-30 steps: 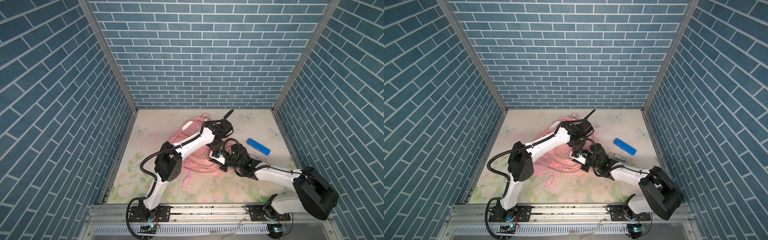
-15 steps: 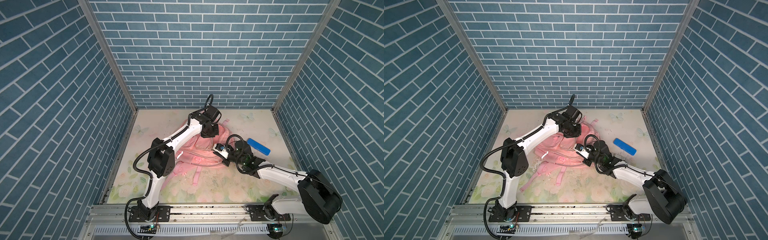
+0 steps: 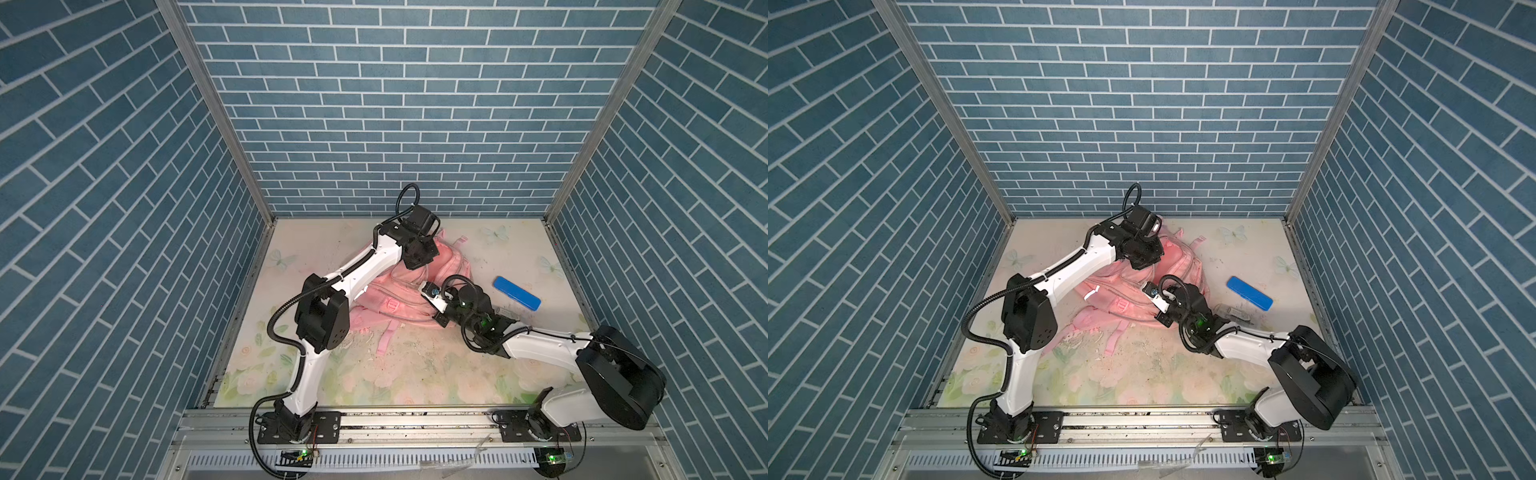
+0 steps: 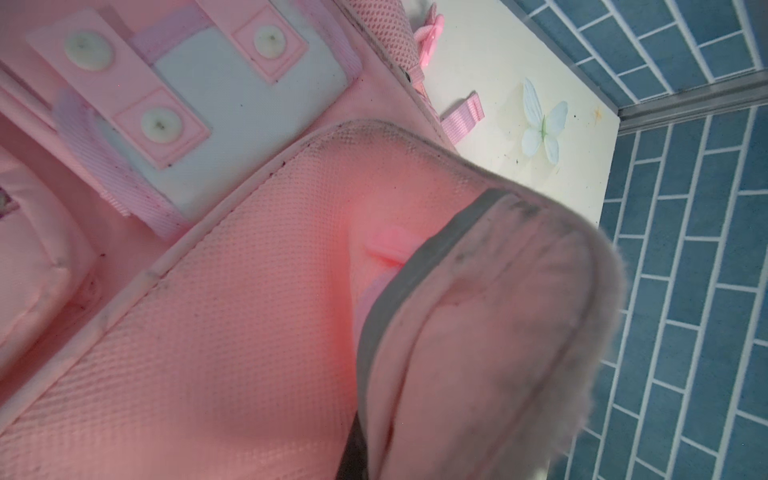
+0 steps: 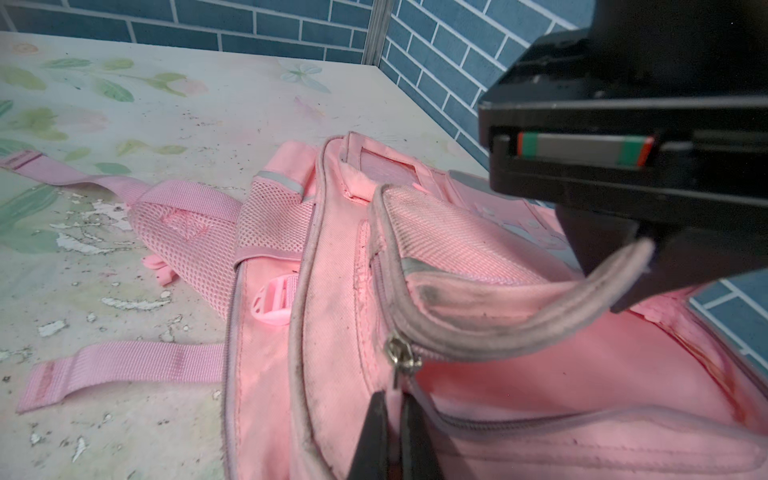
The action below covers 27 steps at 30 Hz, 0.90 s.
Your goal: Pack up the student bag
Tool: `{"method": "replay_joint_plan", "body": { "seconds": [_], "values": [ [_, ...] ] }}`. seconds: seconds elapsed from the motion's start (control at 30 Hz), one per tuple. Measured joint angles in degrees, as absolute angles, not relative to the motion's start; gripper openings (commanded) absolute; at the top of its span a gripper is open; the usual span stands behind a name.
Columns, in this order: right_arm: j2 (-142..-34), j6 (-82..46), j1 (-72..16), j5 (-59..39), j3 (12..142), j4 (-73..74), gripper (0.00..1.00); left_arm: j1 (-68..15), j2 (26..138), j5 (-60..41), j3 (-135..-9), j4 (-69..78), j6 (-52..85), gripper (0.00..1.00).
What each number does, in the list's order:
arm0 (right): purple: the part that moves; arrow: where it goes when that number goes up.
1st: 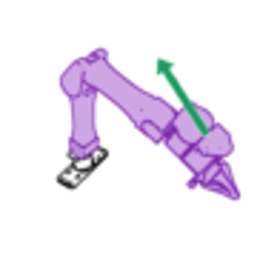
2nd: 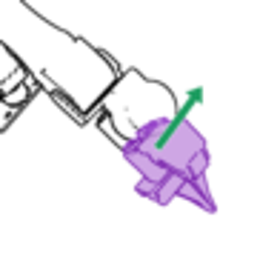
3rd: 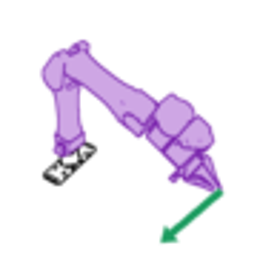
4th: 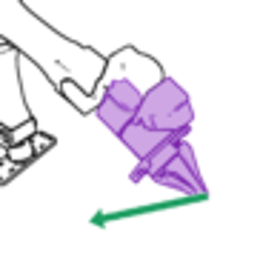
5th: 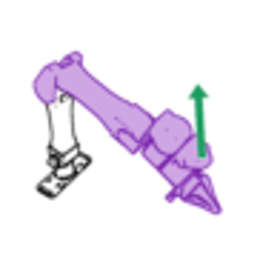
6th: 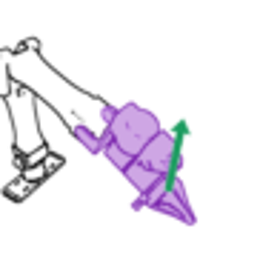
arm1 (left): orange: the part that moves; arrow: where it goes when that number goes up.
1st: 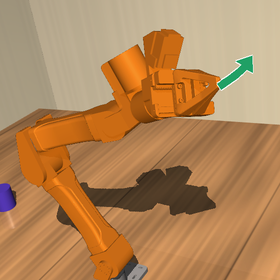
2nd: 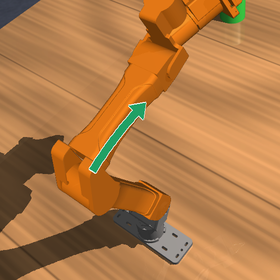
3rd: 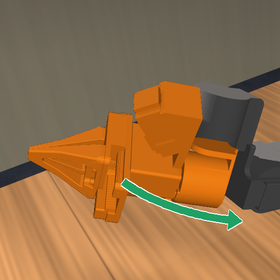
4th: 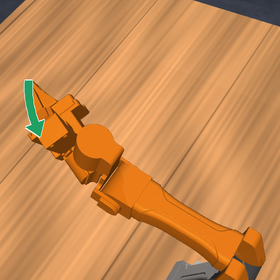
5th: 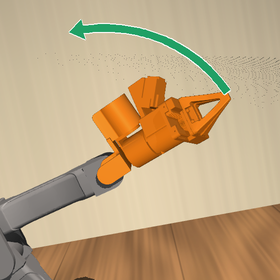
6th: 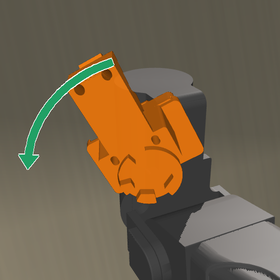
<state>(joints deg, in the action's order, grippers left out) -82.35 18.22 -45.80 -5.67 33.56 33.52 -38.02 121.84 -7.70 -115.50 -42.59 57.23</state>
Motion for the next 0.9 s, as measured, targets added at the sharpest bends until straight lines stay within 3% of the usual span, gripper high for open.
{"method": "replay_joint_plan", "body": {
  "seconds": [0.47, 0.63, 0.9],
  "values": [
    [-76.01, 3.51, -45.43, -2.31, 39.05, 14.52, 0.0, -38.63, 123.13, -5.02, -118.21, -41.89, 57.71, 0.0],
    [-76.42, -4.36, -48.12, 3.29, 39.11, 14.57, 0.0, -38.65, 123.59, -4.6, -119.28, -41.71, 59.83, 0.0],
    [-85.58, -3.97, -50.65, 10.87, 43.22, 19.35, 0.0, -38.94, 127.44, -2.79, -124.18, -41.23, 63.99, 0.0]
  ]
}}
